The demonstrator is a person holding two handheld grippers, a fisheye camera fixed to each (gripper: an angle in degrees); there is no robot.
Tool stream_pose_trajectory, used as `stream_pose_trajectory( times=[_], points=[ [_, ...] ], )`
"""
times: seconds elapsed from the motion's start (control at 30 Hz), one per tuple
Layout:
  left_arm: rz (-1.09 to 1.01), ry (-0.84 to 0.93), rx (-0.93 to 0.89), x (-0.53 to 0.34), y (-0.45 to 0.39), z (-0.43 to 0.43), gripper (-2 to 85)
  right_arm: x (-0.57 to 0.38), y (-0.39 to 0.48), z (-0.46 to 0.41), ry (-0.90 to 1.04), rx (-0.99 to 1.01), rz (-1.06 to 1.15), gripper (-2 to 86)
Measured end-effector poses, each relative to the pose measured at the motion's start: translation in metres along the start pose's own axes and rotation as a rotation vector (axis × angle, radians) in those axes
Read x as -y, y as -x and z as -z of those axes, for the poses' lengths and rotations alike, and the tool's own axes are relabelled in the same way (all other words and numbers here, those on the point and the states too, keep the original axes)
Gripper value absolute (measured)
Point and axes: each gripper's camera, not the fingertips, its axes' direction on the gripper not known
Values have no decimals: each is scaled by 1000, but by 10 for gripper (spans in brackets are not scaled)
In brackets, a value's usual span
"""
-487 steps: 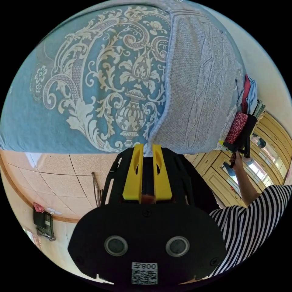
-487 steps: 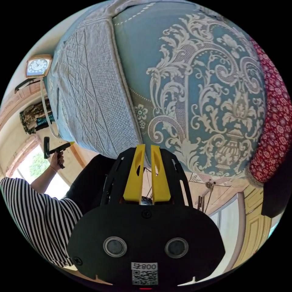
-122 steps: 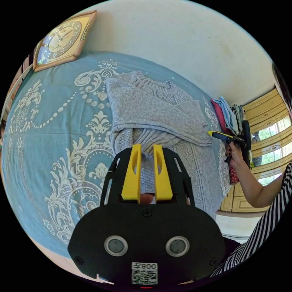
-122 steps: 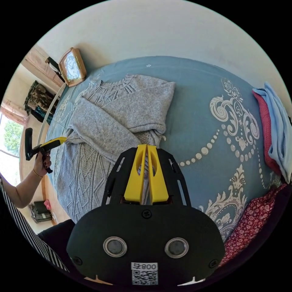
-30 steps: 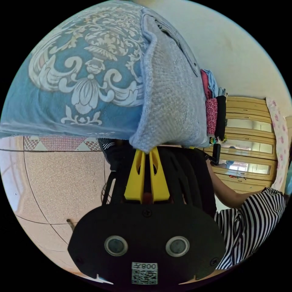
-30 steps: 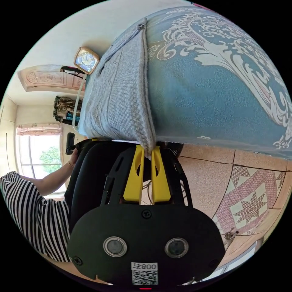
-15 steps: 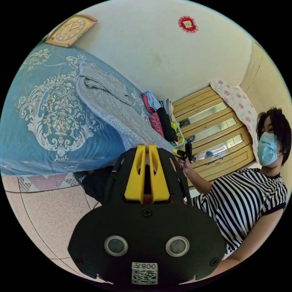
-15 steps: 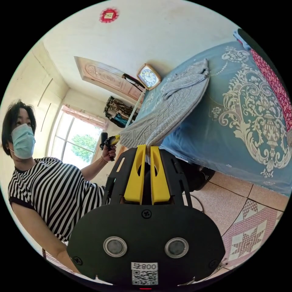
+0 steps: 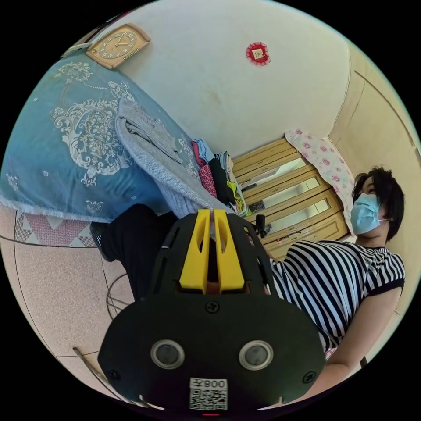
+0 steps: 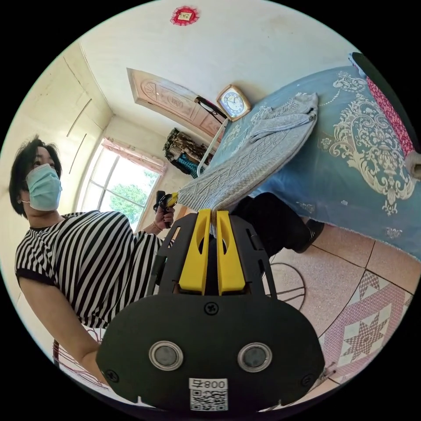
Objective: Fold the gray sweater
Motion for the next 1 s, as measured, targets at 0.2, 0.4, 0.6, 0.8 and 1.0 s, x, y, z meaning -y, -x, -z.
stream_pose_trajectory(
  times=[0.2, 0.4, 0.6, 0.8, 1.0],
  points=[
    [106, -10, -38, -22, 8, 7, 15, -7, 0, -5, 33, -19, -68, 19],
    [154, -43, -44, 0, 13, 9, 16, 24, -7, -10, 29, -27, -123, 20],
    [89, -53, -39, 71, 4, 4, 17, 100, -5, -5, 13, -43, -79, 21],
    [62, -51, 3, 163, 5, -13, 17, 201, -18, -5, 3, -60, -72, 22],
    [131, -21, 32, 247, 22, -39, 19, 296, -53, -18, 61, -50, -165, 24]
  ],
)
